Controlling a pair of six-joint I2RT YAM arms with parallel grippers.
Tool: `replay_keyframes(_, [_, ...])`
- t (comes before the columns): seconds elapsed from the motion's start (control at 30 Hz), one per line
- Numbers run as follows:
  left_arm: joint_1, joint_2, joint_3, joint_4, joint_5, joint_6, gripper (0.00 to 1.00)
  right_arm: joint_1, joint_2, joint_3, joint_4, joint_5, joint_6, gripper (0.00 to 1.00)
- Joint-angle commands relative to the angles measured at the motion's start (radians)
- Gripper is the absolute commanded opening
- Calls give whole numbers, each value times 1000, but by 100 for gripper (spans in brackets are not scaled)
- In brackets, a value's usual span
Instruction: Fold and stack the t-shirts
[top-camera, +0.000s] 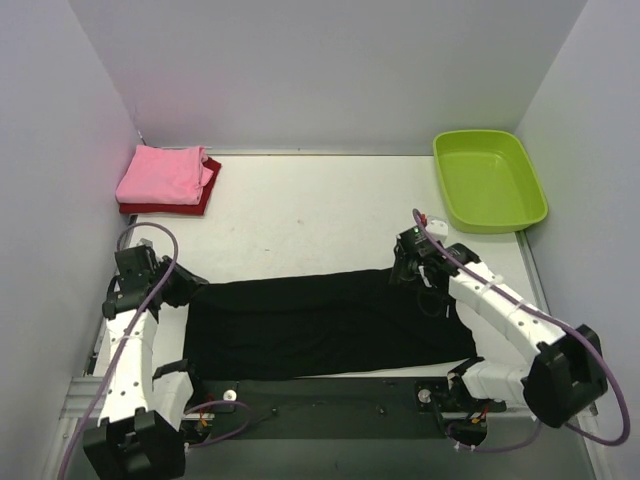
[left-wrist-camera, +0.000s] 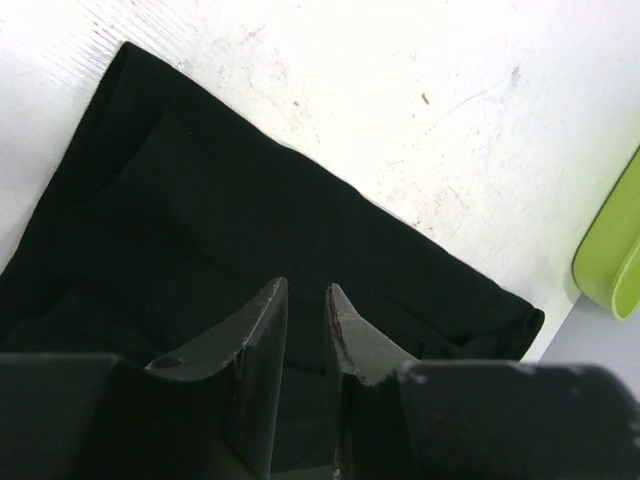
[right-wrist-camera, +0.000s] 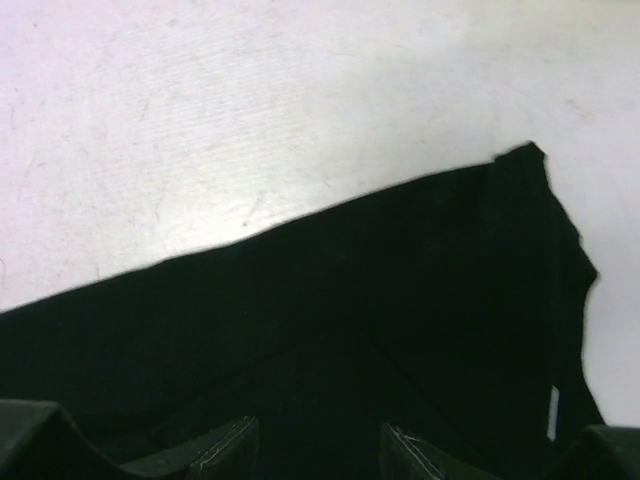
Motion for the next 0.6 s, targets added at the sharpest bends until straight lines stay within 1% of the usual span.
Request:
replay_keyframes(0.0, [-40, 75, -23, 215, 49, -44, 31, 3, 108, 89, 133, -17, -32, 51])
replay_keyframes(0.07, [-74, 122, 3, 215, -3, -35, 31, -3, 159, 120, 145, -20, -27, 50])
replay_keyframes(0.1, [-81, 174, 14, 219, -20, -27, 30, -2, 202, 137, 151, -21, -26, 50])
replay_keyframes(0.2, [-101, 253, 34, 239, -62, -21, 29, -5, 265, 157, 177, -21, -23, 50])
replay_keyframes(0.27, [-109, 282, 36, 261, -83, -22, 29, -6, 289, 160, 196, -28, -17, 50])
replay_keyframes(0.43, [-187, 408, 60, 285, -158, -34, 27, -22, 329, 160, 219, -51, -16, 50])
replay_keyframes(0.57, [-232, 488, 68, 295, -189, -44, 25, -38, 342, 153, 225, -66, -21, 50])
